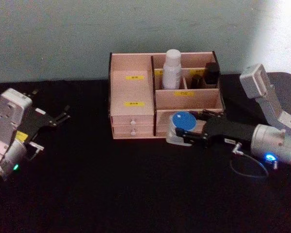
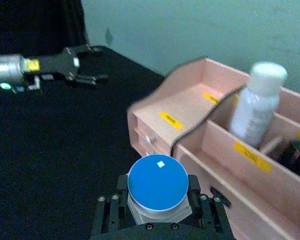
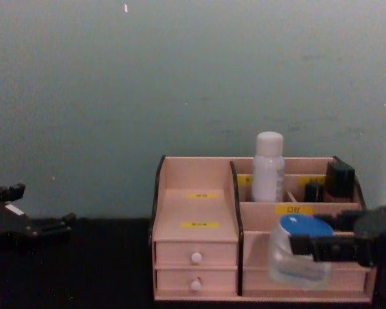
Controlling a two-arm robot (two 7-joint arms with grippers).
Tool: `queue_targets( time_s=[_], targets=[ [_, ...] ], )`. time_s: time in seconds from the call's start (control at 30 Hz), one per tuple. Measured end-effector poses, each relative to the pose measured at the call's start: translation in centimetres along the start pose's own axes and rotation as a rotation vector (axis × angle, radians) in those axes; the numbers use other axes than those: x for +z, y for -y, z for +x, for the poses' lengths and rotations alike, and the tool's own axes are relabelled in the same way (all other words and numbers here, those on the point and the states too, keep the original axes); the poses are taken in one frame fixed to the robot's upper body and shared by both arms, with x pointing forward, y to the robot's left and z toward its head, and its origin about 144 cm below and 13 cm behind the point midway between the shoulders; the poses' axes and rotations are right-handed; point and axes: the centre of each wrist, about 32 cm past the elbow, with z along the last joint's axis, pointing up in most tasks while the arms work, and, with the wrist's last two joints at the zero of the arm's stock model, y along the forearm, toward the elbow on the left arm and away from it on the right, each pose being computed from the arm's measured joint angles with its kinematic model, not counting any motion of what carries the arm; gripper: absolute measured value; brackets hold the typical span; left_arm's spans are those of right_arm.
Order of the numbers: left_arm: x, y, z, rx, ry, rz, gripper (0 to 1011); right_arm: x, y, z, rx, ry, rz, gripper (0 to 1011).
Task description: Pick up the facial cleanser and watermelon frost from the table and place them into the tiered storage box.
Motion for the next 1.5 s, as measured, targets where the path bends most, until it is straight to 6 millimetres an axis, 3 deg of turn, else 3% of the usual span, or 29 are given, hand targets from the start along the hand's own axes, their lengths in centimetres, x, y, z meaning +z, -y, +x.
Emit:
queue_targets(
  time_s=[0.43,0.97,1.5],
  targets=[
    [0.0,0.0,0.0,0.000,0.000,0.000,1001,2.4,-2.9,0.2,0.041,0.023,0.058,713],
    [0.0,0.0,0.0,0.000,0.000,0.000,1001,4.7,-7.5,2.0,0.052,0.029,0.085,713],
    [0.0,0.0,0.0,0.000,0.000,0.000,1001,5.5,-11.4,2.9,0.038,0.002,0.061,713]
  ],
)
